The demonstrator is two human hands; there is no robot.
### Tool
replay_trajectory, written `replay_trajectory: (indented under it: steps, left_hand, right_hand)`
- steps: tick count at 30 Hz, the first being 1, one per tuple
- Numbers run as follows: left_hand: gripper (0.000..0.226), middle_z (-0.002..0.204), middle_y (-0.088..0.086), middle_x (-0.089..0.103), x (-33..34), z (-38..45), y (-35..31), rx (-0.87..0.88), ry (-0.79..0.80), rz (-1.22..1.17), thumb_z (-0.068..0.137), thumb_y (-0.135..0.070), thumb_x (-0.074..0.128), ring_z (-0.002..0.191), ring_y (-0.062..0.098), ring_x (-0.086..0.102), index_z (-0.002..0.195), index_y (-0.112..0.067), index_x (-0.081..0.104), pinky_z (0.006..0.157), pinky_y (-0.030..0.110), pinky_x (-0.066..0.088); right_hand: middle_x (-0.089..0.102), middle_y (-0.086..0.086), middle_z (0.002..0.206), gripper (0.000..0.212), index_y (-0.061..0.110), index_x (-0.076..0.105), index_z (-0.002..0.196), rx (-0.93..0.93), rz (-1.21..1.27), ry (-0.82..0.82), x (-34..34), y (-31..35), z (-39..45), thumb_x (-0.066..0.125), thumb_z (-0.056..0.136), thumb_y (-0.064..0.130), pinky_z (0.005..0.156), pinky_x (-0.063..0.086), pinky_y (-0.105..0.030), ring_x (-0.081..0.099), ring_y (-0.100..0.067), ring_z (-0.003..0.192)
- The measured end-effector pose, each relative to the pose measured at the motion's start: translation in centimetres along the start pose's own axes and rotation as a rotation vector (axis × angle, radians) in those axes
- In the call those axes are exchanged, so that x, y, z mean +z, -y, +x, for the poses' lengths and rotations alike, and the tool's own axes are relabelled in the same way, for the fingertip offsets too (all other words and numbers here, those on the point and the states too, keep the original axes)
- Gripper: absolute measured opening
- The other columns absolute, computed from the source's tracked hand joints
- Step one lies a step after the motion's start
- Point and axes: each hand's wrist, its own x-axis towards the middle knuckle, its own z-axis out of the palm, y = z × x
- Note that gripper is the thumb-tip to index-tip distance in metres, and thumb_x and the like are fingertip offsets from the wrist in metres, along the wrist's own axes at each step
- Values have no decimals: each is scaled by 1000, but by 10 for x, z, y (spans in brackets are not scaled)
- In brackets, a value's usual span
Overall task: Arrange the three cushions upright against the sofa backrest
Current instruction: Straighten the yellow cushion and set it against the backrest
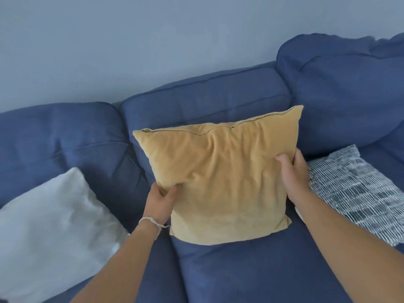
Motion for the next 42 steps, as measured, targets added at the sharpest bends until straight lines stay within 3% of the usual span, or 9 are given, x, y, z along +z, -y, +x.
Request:
replay_trajectory:
  steps: [6,11,18,23,25,31,34,38,42]
  left_hand:
    - [48,116,-13,66,-11,40,-58,196,-185,-78,91,-54,64,104,2,62,128,-24,60,80,20,47]
    - [48,93,-11,68,15,70,-81,175,-463,-115,93,-57,51,92,10,64,110,-17,70,86,32,50]
    - [49,75,-6,57,38,86,-95,152,-723,25,101,-51,38,80,20,57,93,-10,62,78,32,40]
    - [74,113,-19,63,34,71,-68,-10,-514,-191,89,-79,29,108,8,58,132,-27,58,99,26,41]
    - [77,104,-18,73,24,59,-24,-100,-470,-377,89,-80,28,108,14,64,129,-22,61,98,32,49]
    - [54,143,23,55,13,18,164,-564,-76,111,97,8,48,88,31,62,147,-10,41,68,46,56]
    - [48,123,14,66,46,5,191,-510,55,348,87,5,59,100,39,64,133,-7,51,83,52,54]
    - [8,74,5,66,71,13,184,-445,65,602,83,-18,62,63,21,58,79,-12,60,57,29,46]
    - [16,77,8,71,64,16,183,-500,88,797,82,-27,64,67,25,67,84,-11,67,55,30,52]
  right_hand:
    - [64,10,110,43,21,64,123,-38,95,-115,18,37,67,50,95,50,74,43,-27,59,-9,97]
    - [46,8,68,37,22,42,67,-100,-64,-95,18,45,117,49,98,41,56,37,-28,43,-6,61]
    - [38,5,64,41,18,34,65,-199,-185,-84,29,52,168,49,98,37,53,33,-30,35,-12,56]
    - [58,9,72,45,23,54,71,-96,-14,-13,16,43,165,41,97,59,64,46,-29,55,-11,68]
    - [77,2,98,47,24,71,103,80,120,-59,-2,2,152,37,100,56,84,55,-36,72,-20,94]
    - [60,3,109,29,25,59,123,381,-419,343,-49,-146,41,43,103,12,81,45,-32,54,-22,101]
    - [60,0,99,23,21,58,118,298,-513,387,-46,-164,32,52,99,11,76,42,-32,54,-24,94]
    - [60,-2,74,11,16,59,84,227,-838,314,-40,-181,50,56,92,10,68,44,-35,55,-30,77]
    - [68,-7,76,22,21,61,73,341,-870,230,-56,-198,54,56,92,10,62,47,-33,61,-29,70]
